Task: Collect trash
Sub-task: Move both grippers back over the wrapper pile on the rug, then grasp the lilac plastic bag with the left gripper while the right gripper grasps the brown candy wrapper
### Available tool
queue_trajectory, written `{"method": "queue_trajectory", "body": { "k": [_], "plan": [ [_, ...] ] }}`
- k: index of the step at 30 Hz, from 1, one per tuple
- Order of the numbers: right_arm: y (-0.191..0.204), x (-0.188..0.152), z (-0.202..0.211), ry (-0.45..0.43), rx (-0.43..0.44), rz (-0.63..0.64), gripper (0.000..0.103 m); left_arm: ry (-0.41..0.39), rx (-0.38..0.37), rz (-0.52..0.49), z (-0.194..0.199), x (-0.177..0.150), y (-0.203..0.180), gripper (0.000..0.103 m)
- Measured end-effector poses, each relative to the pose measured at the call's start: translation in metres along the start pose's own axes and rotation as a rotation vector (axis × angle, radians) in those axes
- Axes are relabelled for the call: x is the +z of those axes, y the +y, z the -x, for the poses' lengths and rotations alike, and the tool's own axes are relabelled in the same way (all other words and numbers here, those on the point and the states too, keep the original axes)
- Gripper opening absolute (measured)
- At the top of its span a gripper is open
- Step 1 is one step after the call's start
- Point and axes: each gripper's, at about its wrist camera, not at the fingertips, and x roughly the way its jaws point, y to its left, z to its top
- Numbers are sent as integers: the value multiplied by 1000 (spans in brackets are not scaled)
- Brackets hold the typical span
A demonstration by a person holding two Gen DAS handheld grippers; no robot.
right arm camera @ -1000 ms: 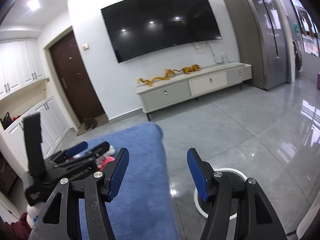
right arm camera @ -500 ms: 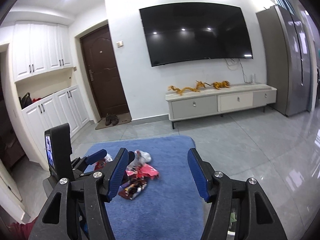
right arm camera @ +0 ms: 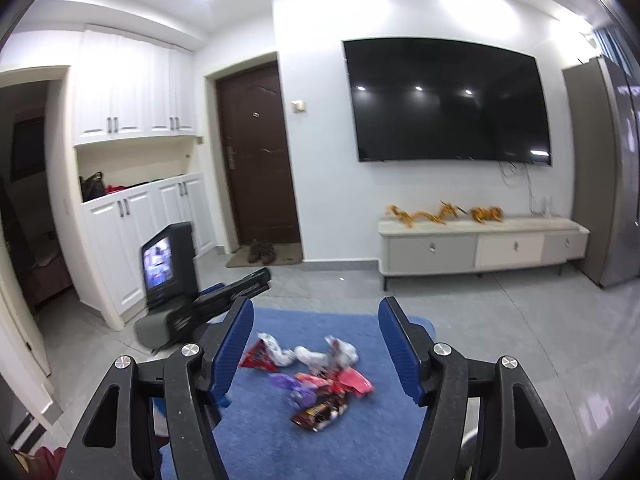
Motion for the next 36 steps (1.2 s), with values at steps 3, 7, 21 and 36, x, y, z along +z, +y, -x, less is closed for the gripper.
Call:
{"method": "queue_trajectory", "body": {
  "k": [3, 7, 21, 36],
  "plan": [
    [8, 7, 2, -18, 16, 23, 64, 5, 8, 22, 2, 20, -5, 83],
    [13, 11, 8, -40, 36, 39, 65, 11, -8, 18, 12, 48, -23, 83],
    [-18, 9, 8, -44, 17, 14, 67, 75, -162, -303, 60, 40, -65, 83],
    [-73, -61, -121, 251, 33, -183, 67, 407, -161, -321, -53, -76, 27, 83]
  ]
}}
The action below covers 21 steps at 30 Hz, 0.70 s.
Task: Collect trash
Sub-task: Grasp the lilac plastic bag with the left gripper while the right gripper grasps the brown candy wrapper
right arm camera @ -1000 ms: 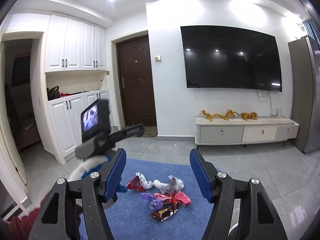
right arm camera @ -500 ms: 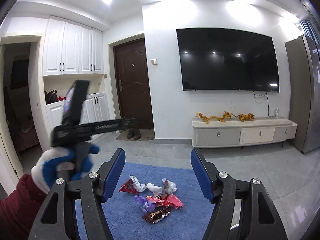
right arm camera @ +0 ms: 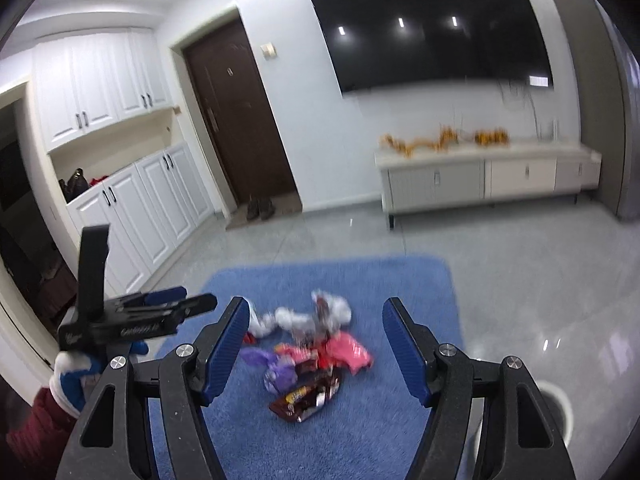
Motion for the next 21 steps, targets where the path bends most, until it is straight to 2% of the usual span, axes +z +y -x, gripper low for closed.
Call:
{"method": "queue_trajectory", "body": {
  "k": [3, 6, 11, 17, 21],
  "plan": [
    [-14, -20, -37, 100, 14, -40, 67, 82, -44, 45, -36, -23, 7, 83],
    [-25, -40, -68, 183, 14, -65, 67, 113, -51, 73, -56, -36, 7, 83],
    [-36, -65, -97, 281, 23, -99, 67, 156, -32, 111, -84, -51, 10, 83],
    [-36, -84, -119, 355, 52, -118, 67, 215, 19, 108, -109, -68, 11, 83],
    [-32, -92, -130, 387, 72, -119, 67, 195, 39, 93, -105, -82, 15, 70]
  ]
}}
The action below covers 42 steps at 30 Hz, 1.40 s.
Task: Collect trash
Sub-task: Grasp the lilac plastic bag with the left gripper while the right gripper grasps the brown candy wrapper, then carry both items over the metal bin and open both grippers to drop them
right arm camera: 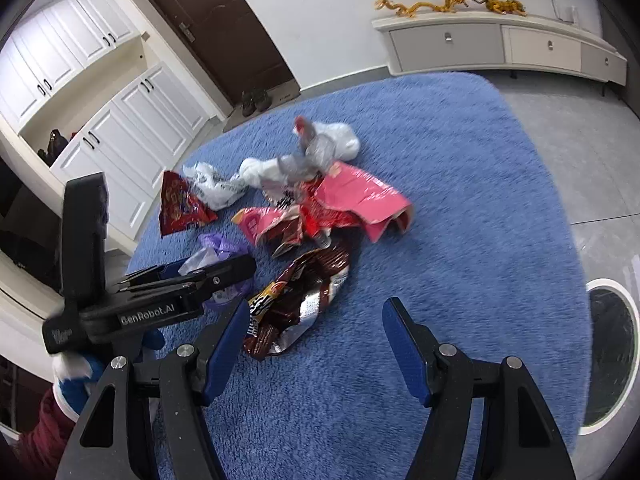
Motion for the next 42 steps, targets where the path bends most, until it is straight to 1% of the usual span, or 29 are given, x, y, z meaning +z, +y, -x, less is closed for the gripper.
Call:
{"method": "queue_trajectory", "body": {
  "k": [1, 2, 4, 5, 7, 11, 13, 14, 16, 18, 19, 20, 21, 23, 27, 33, 38, 42],
  "plan": [
    [1, 0, -2, 5, 4, 2, 67, -12, -4, -3, 4, -4, 3, 64],
    [1, 0, -3, 10, 8, 1, 67, -21, -14, 2, 7, -8, 6, 60],
    [2, 1, -8, 18, 20, -6, 67, -30, -41, 23, 14, -12, 14, 39],
    [2, 2, -10, 22, 24, -11, 67, -27, -69, 46, 17, -15, 20, 35],
    [2, 3, -15, 31, 43, -28, 67, -38, -78, 74, 22, -21, 28, 34],
    [5, 6, -31, 53, 84, -69, 67, -54, -78, 93, 31, -33, 36, 33],
    [6, 8, -36, 62, 93, -87, 68, -60, -78, 103, 35, -35, 38, 33],
    [6, 9, -38, 60, 93, -92, 67, -62, -77, 109, 37, -36, 38, 32],
    [9, 11, -40, 53, 73, -78, 51, -66, -74, 120, 42, -42, 43, 32],
    [8, 10, -41, 59, 65, -87, 40, -71, -71, 121, 46, -44, 42, 31],
    [8, 9, -40, 54, 64, -85, 36, -77, -67, 119, 50, -46, 42, 31],
    [8, 7, -38, 52, 69, -85, 28, -82, -65, 118, 53, -48, 42, 31],
    [9, 5, -36, 49, 80, -88, 22, -88, -62, 117, 57, -48, 41, 31],
    [12, -1, -31, 39, 92, -82, 18, -98, -60, 118, 64, -51, 41, 30],
    [22, -13, -13, 2, 104, -50, 17, -120, -58, 106, 77, -56, 35, 30],
    [34, -30, 24, -72, 103, -8, 17, -166, -90, 69, 101, -59, 16, 30],
    [44, -46, 63, -161, 70, 40, 17, -195, -124, 26, 120, -63, -8, 30],
    [42, -58, 94, -230, 38, 55, 17, -209, -148, -14, 129, -64, -33, 30]
  ]
}}
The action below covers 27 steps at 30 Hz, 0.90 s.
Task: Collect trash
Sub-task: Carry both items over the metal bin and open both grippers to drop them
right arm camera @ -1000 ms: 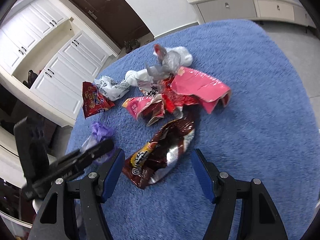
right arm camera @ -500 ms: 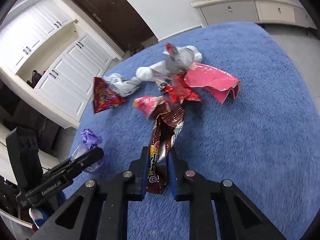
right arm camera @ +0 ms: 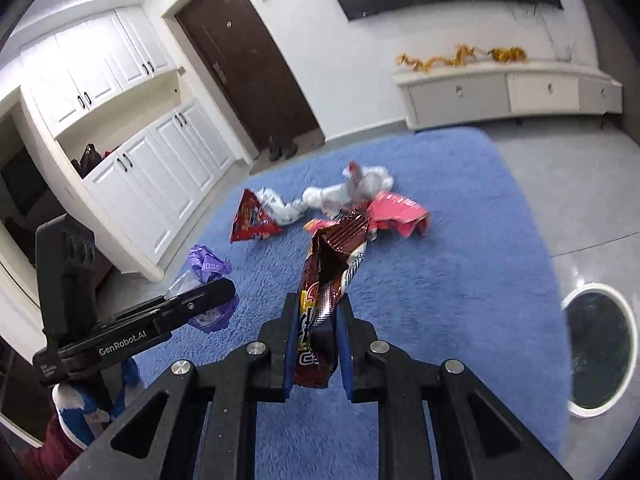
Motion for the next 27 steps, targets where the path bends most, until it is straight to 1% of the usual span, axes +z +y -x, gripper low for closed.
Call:
{"method": "queue_trajectory", "body": {
  "k": [5, 8, 11, 15, 16, 18, 21, 24, 26, 27],
  "plan": [
    [-17, -1, 44, -100, -70, 4, 17, 6, -66, -56, -2, 8, -38, 30],
    [-38, -1, 74, -164, -123, -25, 17, 23, -107, -114, -12, 17, -74, 30],
    [-66, -6, 104, -223, -193, -67, 17, 54, -153, -178, -30, 25, -116, 30],
    [-115, -14, 137, -282, -288, -158, 17, 97, -185, -256, -59, 33, -166, 30],
    [-124, -16, 142, -291, -303, -176, 17, 116, -197, -282, -71, 35, -185, 30],
    [-149, -19, 151, -306, -340, -223, 17, 139, -207, -317, -87, 35, -209, 30],
    [-176, -24, 155, -304, -385, -271, 17, 186, -218, -374, -121, 35, -249, 30],
    [-208, -29, 153, -286, -417, -329, 17, 229, -227, -396, -150, 34, -273, 30],
    [-223, -33, 152, -274, -432, -357, 17, 257, -221, -412, -173, 33, -286, 30],
    [-238, -36, 152, -263, -440, -376, 17, 278, -222, -413, -188, 32, -293, 30]
  ]
}}
